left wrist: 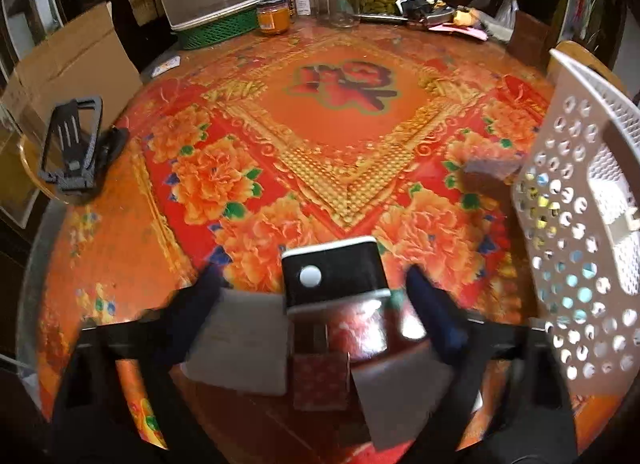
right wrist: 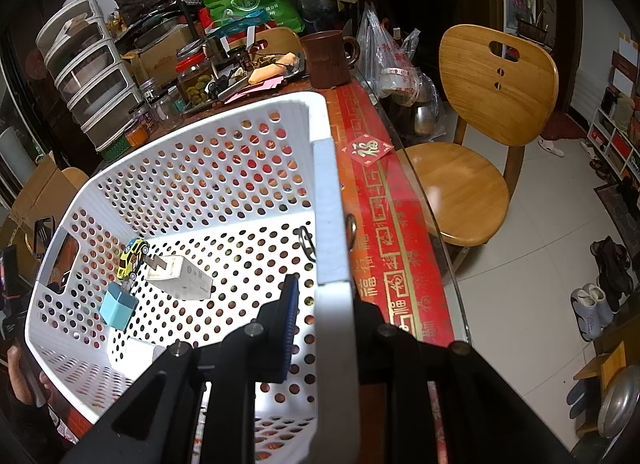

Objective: Organize rigid objects
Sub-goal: 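Grasp the black-and-white charger with the left tool, then carry the black-and-white charger into the basket with the left tool and release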

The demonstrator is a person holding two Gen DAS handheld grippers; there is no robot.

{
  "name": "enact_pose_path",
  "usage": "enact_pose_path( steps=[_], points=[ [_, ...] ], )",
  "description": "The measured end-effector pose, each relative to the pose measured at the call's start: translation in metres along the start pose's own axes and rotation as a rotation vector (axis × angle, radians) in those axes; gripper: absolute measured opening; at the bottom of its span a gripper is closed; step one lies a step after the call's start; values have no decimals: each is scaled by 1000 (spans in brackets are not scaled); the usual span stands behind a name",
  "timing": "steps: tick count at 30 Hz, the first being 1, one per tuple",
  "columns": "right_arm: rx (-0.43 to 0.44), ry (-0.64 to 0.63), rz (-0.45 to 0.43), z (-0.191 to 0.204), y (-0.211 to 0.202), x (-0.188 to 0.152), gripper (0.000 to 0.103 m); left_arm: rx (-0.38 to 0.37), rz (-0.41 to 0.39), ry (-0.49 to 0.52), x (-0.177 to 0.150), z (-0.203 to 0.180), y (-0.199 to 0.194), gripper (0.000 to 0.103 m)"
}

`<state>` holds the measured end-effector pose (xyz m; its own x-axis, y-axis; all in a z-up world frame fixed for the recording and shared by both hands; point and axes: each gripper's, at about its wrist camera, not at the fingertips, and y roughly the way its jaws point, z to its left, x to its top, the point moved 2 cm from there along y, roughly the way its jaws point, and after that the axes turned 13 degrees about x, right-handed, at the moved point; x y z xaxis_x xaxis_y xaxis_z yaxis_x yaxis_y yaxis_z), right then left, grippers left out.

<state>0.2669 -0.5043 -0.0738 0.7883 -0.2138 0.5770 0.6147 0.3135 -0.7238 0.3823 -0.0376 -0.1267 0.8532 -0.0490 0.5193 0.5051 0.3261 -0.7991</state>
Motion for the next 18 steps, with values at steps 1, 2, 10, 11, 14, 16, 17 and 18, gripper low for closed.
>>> enact_pose_path(
  steps=[1, 2, 10, 11, 14, 16, 17, 18],
  points=[
    [0, -1, 0, 0, 0, 0, 21, -9, 3, 1, 0, -1, 1, 48],
    [0, 1, -1, 0, 0, 0, 21, -36, 13, -7, 1, -1, 2, 47],
    [-1, 0, 1, 0, -1, 0, 21, 10, -35, -26, 15, 5, -10, 47],
    [-2, 0, 1, 0, 0, 0, 21, 24, -46, -24, 18, 8, -15, 47],
    [-1, 0, 0, 0, 0, 0, 21, 58, -95, -25, 30, 13, -34, 47],
    [-1, 0, 0, 0, -1, 0, 21, 75, -133, -34, 38, 17, -49, 47],
    [-1, 0, 0, 0, -1, 0, 21, 93, -157, -38, 42, 19, -58, 47],
    [-1, 0, -1, 0, -1, 0, 21, 115, -187, -36, 47, 19, -69, 47]
  ],
)
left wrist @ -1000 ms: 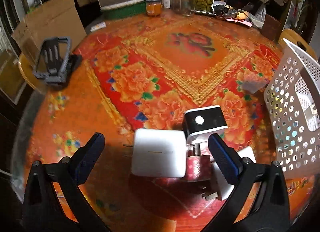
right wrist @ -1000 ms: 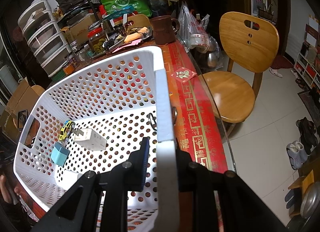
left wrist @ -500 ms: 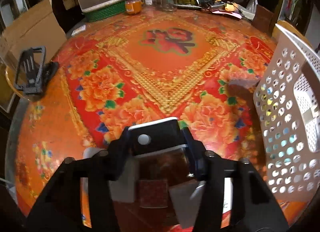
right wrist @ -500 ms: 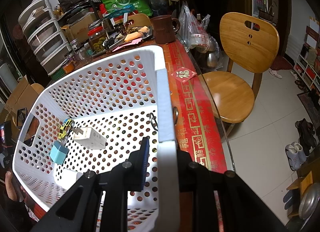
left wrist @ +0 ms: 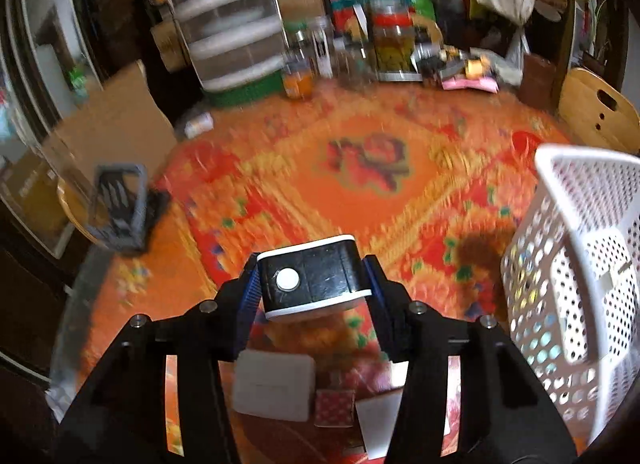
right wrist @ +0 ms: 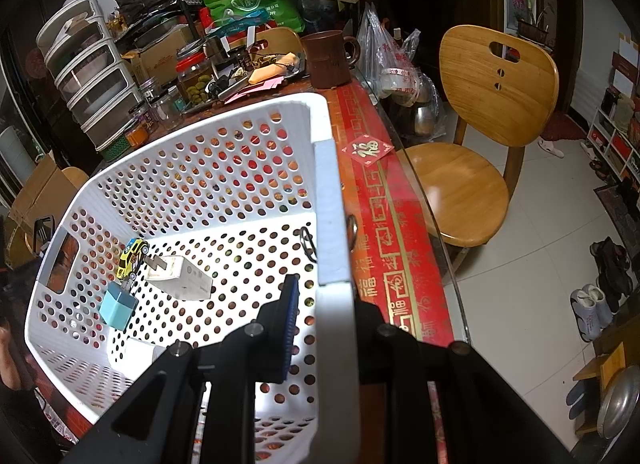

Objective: Organize rigid objects
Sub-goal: 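Carry the black-and-white charger into the basket with the left tool and release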

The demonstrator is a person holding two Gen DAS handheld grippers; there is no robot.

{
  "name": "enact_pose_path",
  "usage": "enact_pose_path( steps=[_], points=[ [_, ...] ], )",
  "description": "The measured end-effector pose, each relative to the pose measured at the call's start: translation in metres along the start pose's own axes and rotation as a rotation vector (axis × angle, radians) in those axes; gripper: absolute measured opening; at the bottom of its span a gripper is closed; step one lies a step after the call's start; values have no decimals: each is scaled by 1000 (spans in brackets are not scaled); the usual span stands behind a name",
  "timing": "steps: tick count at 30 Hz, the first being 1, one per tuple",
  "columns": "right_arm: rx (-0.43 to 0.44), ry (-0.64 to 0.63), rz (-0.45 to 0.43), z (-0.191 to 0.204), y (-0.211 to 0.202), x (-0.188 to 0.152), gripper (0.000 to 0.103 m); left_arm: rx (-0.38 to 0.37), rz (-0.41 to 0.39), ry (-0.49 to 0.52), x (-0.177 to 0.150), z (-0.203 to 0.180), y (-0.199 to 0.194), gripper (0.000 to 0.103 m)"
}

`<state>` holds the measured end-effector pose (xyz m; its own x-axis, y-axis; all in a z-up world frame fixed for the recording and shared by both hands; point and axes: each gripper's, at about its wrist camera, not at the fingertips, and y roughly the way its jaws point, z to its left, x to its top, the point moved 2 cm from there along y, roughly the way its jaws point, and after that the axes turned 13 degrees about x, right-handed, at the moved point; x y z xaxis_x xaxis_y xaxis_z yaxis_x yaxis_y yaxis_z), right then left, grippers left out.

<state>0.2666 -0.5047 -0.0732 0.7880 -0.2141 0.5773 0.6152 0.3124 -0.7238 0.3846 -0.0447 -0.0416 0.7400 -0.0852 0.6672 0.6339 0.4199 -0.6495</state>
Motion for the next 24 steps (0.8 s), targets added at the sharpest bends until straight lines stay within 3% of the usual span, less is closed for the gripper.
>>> enact_pose_path(
  steps=[5, 12, 24],
  points=[
    [0, -1, 1, 0, 0, 0, 21, 16, -99, 4, 27, -3, -44, 47],
    [0, -1, 1, 0, 0, 0, 21, -55, -185, 65, 47, -45, -99, 47],
    [0, 0, 0, 0, 0, 0, 21, -176, -191, 195, 36, -150, -144, 47]
  ],
)
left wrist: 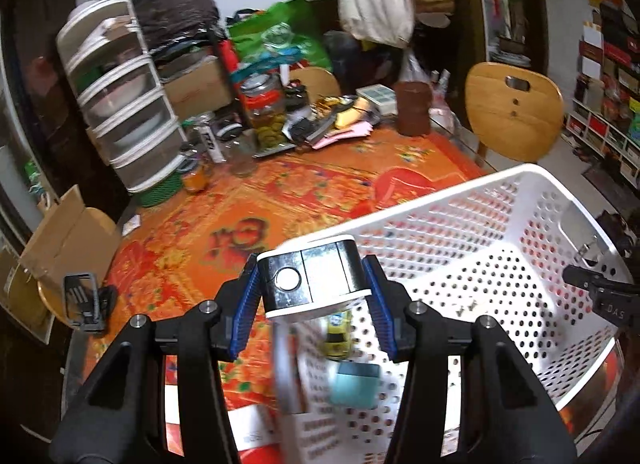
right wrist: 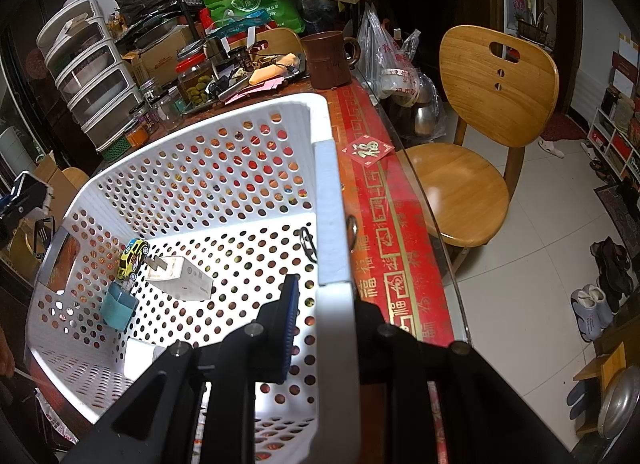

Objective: Organize rigid objects
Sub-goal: 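Carry the black-and-white charger into the basket with the left tool and release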

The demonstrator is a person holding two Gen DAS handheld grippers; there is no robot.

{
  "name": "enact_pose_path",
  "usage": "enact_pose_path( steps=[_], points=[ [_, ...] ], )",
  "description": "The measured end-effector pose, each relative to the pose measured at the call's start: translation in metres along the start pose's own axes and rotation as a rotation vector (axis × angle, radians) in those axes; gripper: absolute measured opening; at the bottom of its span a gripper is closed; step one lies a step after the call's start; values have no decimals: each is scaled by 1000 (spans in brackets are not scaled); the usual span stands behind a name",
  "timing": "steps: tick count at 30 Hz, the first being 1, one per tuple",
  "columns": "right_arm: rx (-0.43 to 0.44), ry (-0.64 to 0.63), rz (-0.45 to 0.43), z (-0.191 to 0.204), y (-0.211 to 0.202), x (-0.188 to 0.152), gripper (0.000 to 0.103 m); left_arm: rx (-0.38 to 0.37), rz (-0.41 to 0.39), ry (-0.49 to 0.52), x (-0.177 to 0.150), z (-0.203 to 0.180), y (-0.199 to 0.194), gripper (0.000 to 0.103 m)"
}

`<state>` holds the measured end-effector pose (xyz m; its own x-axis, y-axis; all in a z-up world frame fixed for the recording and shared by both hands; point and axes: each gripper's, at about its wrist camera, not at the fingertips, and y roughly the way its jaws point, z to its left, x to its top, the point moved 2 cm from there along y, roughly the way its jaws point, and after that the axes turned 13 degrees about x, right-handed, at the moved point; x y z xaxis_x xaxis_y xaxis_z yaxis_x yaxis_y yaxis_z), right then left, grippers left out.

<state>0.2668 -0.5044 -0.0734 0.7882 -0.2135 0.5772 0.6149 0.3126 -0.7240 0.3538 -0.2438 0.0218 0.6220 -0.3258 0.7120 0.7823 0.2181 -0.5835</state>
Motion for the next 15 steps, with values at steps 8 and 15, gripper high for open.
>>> enact_pose_path(
  steps=[8, 15],
  points=[
    [0, 0, 0, 0, 0, 0, 21, -43, 37, 48, -6, -44, 12, 47],
    [0, -1, -1, 1, 0, 1, 21, -55, 70, 69, -8, -61, 25, 47]
  ],
)
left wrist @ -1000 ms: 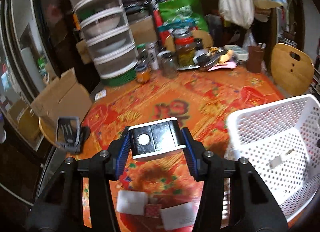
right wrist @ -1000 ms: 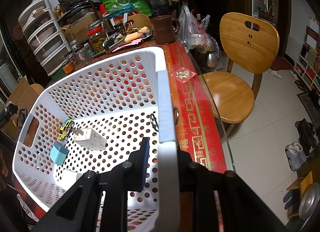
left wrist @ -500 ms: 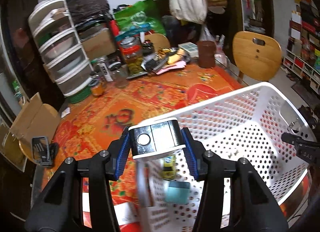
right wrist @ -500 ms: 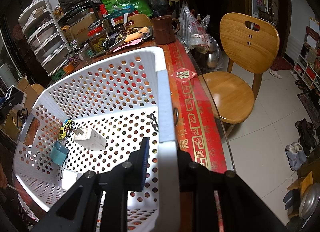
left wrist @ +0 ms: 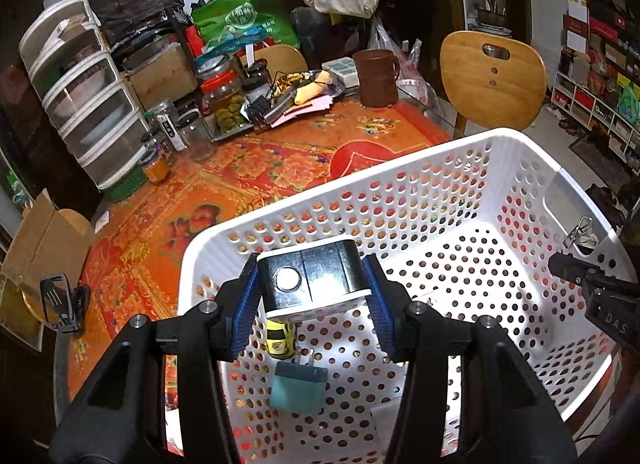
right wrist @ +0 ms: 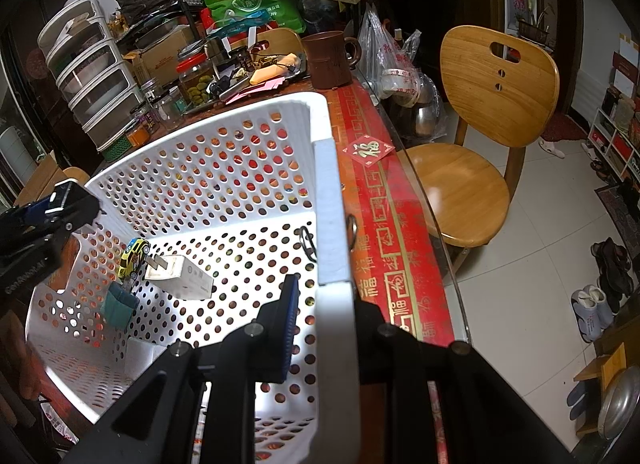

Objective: Organize rigid objects
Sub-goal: 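Carry the black-and-white charger into the basket with the left tool and release, then grasp a white square charger with the left tool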

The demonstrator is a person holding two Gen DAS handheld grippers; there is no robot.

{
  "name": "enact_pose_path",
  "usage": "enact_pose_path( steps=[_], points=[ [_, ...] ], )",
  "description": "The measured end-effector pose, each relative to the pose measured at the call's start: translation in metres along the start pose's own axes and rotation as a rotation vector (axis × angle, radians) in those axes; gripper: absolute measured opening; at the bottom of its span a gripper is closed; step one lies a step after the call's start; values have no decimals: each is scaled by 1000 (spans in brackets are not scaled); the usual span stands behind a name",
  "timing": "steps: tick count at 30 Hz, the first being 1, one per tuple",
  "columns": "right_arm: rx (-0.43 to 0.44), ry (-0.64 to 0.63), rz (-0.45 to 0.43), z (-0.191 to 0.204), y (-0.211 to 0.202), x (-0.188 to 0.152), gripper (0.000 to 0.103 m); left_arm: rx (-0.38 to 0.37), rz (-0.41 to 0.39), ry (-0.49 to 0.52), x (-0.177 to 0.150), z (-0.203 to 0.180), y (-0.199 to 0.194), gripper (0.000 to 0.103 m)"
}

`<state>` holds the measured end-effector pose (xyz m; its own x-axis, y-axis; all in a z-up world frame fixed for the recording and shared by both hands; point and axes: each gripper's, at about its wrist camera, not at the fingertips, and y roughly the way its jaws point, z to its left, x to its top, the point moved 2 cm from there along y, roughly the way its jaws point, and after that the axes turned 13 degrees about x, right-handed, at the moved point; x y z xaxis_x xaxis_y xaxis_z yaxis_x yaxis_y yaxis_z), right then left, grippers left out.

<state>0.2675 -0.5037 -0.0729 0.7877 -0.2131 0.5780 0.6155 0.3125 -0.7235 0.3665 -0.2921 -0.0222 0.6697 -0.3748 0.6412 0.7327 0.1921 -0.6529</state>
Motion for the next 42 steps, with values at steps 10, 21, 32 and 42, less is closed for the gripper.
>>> enact_pose_path(
  steps=[10, 21, 32, 42],
  points=[
    [0, 0, 0, 0, 0, 0, 21, -18, 12, 27, -1, -5, 0, 48],
    [-2, 5, 5, 0, -1, 0, 21, 2, -135, -37, -9, 34, -42, 97],
    [4, 3, 4, -1, 1, 1, 21, 95, 22, -230, -107, 202, -15, 102],
    [8, 3, 1, -1, 0, 0, 21, 31, 317, -432, -218, 274, 102, 102]
  ],
)
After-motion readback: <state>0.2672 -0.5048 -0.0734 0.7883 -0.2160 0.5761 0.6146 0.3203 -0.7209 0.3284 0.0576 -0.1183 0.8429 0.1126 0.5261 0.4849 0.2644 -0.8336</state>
